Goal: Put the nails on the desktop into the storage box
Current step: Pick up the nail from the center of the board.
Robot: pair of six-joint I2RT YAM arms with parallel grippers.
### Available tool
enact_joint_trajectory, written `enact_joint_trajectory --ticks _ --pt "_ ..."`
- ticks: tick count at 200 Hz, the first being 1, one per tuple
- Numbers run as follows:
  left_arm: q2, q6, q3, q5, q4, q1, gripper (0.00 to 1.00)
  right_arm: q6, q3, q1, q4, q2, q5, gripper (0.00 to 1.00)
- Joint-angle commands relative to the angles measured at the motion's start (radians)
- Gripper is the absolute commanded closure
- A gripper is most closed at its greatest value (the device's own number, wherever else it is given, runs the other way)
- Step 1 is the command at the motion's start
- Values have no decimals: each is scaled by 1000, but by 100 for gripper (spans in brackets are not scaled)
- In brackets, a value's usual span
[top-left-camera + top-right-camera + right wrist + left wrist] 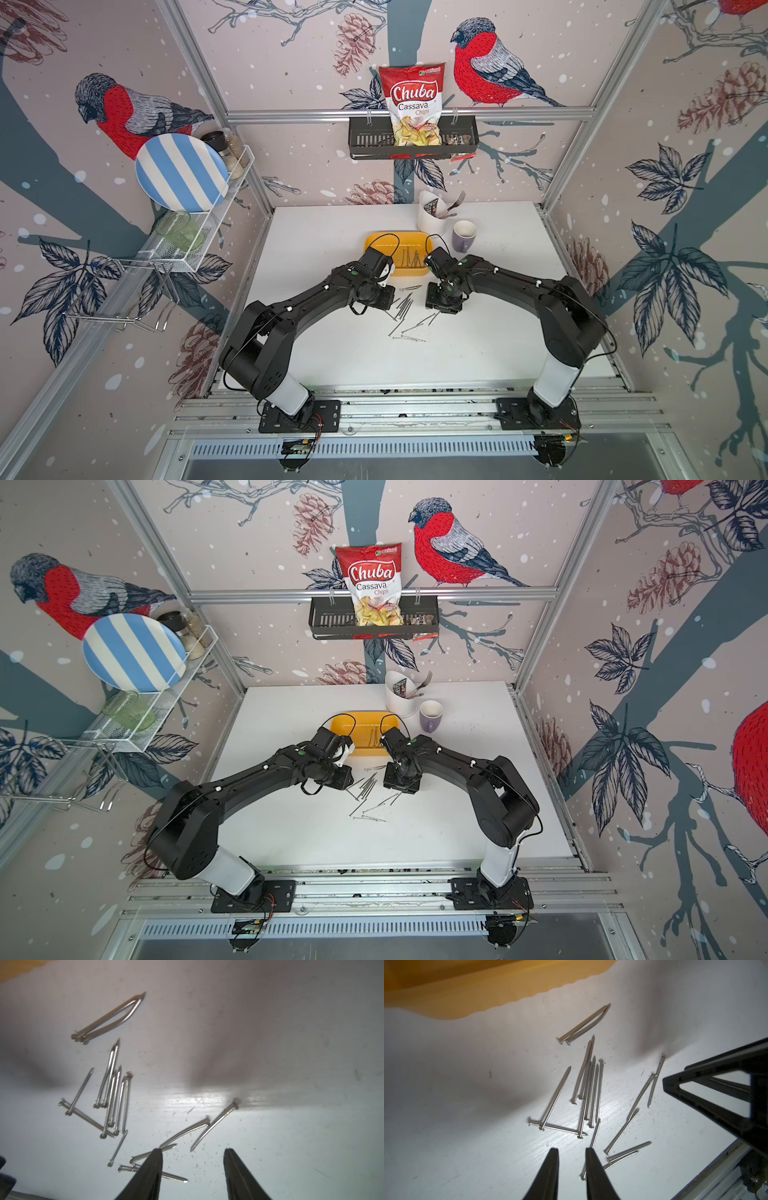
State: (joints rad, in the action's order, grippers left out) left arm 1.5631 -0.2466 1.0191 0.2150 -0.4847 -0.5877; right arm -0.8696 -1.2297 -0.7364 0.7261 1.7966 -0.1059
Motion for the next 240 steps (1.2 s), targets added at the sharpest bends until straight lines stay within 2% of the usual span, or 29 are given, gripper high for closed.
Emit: enact_joint_trajectory --ticks 1,28,55,108,240 --pt "-19 44 -8 27 34 -3 74 -145 2 -8 27 -7 38 48" --pt "-4 73 -2 34 41 -2 73 -219 19 10 10 5 32 47" --pt "17 92 16 30 39 -1 73 -249 20 25 -24 34 2 48" --pt "28 123 38 27 28 3 73 -294 59 49 -47 47 18 49" --pt "9 128 32 19 30 24 73 -253 -6 49 -39 161 -13 65"
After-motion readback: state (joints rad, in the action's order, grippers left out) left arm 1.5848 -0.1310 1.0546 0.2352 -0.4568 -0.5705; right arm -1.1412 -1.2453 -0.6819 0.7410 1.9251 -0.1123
